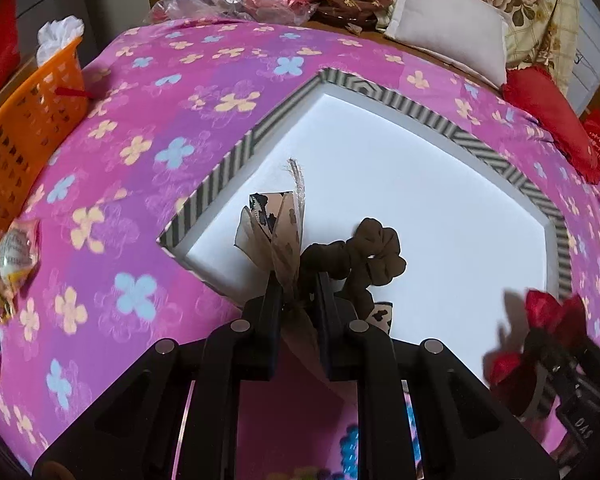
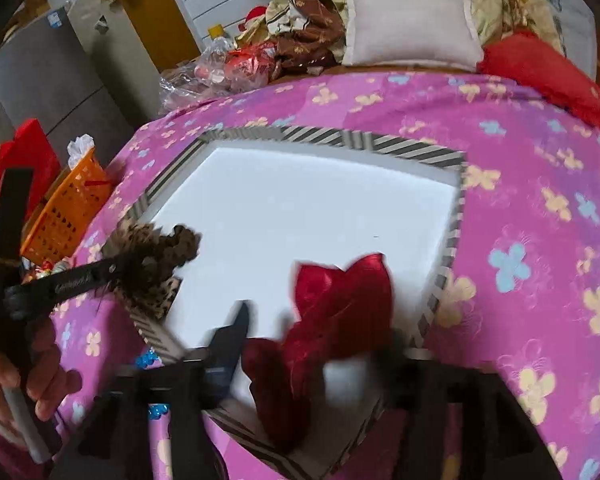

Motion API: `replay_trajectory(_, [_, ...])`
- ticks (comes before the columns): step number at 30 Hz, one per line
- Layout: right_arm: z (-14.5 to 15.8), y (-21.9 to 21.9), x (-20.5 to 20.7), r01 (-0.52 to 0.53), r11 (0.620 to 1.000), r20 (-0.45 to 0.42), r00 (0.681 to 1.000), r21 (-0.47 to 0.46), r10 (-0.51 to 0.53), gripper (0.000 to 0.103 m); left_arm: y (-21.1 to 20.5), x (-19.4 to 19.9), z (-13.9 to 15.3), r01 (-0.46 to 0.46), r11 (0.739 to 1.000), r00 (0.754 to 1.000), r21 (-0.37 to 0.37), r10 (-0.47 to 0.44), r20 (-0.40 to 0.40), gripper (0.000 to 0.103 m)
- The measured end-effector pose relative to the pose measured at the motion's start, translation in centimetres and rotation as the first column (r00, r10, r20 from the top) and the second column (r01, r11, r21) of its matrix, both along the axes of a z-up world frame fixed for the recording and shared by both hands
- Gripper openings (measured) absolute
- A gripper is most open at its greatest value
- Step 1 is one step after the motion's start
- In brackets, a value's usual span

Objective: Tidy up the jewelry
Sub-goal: 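Carry both held bows into the striped tray and open both tools, then withdraw both tools from the tray toward the remaining bracelets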

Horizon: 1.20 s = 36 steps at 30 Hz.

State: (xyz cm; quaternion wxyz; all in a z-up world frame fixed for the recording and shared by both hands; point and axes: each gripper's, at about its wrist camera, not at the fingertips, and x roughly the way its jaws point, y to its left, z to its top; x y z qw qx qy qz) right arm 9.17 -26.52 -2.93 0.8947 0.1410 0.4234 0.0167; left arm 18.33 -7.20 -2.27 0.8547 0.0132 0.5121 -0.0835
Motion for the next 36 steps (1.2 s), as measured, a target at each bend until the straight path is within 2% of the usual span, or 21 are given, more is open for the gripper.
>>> replay_trajectory(6, [1.3,0.8,-1.7,-0.010,1.000,0.024,1.000,-0.021,0.011,0.068,0.4,-1.6,0.3,-0.024,1.000,1.000,0.004,0.024,0.000,0.018])
replay_trajectory(9, [2.2,1.1,-3.3,-0.012,1.000,0.046,0.999,-0.029,0.013,0.069,0.6,-1.8,0.8,-0.026,0.999,1.000,-0.024,0.026,0.008,0.034])
replay_trajectory(11, [2.7,1.2,-4.3,-0.007,0.999,0.057,0.998,-0.040,0.010,0.069,0.7,-2.1,1.3,-0.026,0.999,0.999,-0.036,0.026,0.024,0.054])
replay_trajectory(15, [3.5,1.3,-6.5,0.017,0.999,0.080,0.997,-0.038,-0.014,0.078,0.8,-3.5,2.8,-0.010,1.000,0.996,-0.018,0.011,0.084,0.055])
replay_trajectory(24, [4.8,3.0,-11.8,0.053,0.998,0.112,0.993,-0.046,-0.048,0.078,2.1,-9.1,6.1,0.004,1.000,0.981,-0.011,-0.002,0.196,0.058])
replay_trajectory(36, [6.2,7.0,-17.7,0.049,0.994,0.161,0.986,-0.097,-0.033,0.085,4.0,-18.2,8.4,0.018,1.000,0.953,0.023,-0.023,0.301,0.058])
